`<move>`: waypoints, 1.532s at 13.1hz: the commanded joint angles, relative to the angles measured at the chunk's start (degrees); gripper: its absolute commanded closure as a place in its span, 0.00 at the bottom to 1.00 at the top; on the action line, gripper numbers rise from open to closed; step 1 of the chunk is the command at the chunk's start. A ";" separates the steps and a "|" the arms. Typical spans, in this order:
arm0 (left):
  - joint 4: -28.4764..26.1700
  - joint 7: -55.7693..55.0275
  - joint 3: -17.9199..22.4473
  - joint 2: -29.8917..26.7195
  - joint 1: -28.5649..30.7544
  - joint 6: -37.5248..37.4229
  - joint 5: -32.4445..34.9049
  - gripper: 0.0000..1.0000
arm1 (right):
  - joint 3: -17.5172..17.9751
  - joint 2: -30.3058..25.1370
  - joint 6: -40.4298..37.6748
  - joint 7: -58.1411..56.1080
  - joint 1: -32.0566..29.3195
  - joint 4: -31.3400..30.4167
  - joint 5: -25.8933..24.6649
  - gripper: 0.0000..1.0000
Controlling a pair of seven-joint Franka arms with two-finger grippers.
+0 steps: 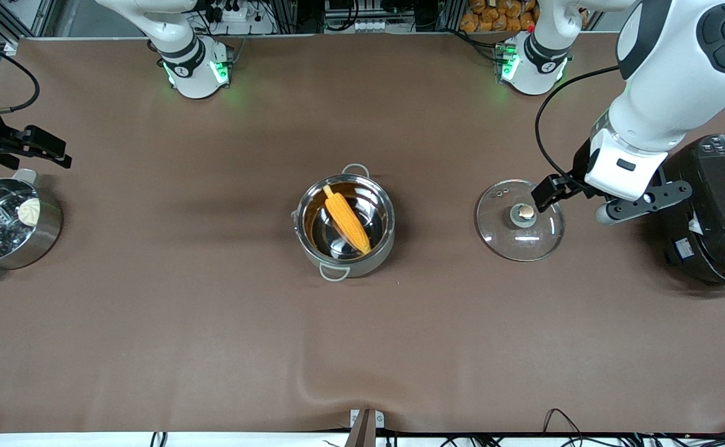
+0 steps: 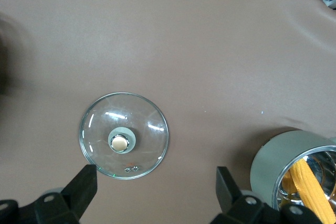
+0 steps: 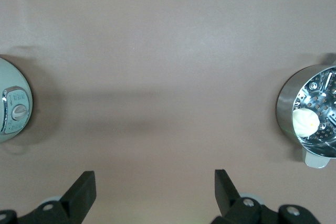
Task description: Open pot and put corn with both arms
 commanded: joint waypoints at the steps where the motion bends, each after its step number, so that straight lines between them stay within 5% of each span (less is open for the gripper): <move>1: 1.35 0.67 -0.39 0.34 0.17 -1.36 1.22 0.00 | 0.79 -1.15 -0.26 -0.47 -0.72 -0.41 -0.45 0.00; 14: 1.35 1.46 -0.56 -2.91 0.70 -3.11 1.30 0.00 | 0.71 -0.71 -1.14 -0.29 -0.46 0.02 -0.45 0.00; 20: 1.35 13.74 0.05 -6.52 3.33 -8.03 4.64 0.00 | 0.36 0.08 -1.14 0.32 -1.07 2.57 -0.36 0.00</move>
